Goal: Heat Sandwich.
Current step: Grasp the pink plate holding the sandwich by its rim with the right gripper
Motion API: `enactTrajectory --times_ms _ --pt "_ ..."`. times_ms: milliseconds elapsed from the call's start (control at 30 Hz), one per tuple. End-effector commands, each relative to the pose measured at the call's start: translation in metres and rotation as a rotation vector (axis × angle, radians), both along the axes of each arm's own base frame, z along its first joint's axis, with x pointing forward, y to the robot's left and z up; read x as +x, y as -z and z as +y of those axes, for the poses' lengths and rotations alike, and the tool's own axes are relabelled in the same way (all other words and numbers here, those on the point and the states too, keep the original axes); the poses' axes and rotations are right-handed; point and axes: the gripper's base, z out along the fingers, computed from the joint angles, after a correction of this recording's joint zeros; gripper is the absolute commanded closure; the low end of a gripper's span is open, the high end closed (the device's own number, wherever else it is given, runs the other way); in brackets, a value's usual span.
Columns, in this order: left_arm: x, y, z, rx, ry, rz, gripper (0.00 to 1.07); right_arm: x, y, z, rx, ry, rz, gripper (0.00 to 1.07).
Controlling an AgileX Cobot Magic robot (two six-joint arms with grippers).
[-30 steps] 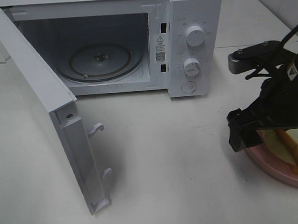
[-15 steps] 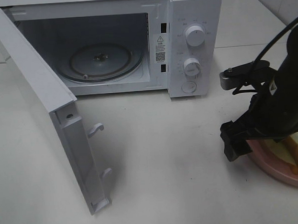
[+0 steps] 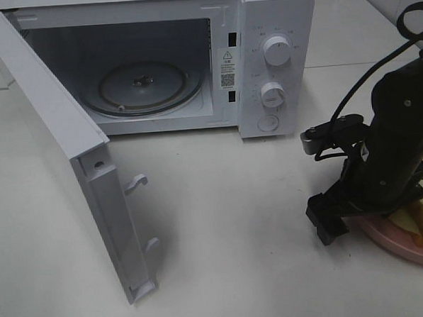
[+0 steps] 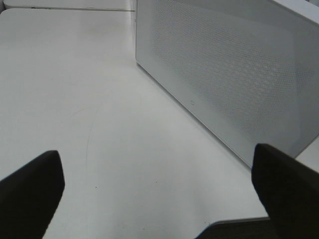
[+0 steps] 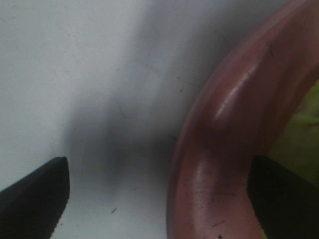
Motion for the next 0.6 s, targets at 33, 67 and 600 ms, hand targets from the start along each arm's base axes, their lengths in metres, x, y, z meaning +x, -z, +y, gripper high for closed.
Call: enactTrajectory --times_ms 33,67,600 --pt "-0.0022 0.0000 -0.0009 -0.012 0.009 -0.026 0.10 0.0040 0.0042 -0.0041 -0.006 0.014 -0.002 0.16" --pt "-0.0022 0.0000 -0.0009 -0.012 0.009 -0.026 0.10 0.0051 0.0041 -0.0050 -0.002 0.018 -0.010 0.16" --pt "-0.0022 0.0000 -0.0009 -0.012 0.009 -0.026 0.10 0.0059 0.0040 -0.0059 -0.016 -0.024 -0.016 0.48"
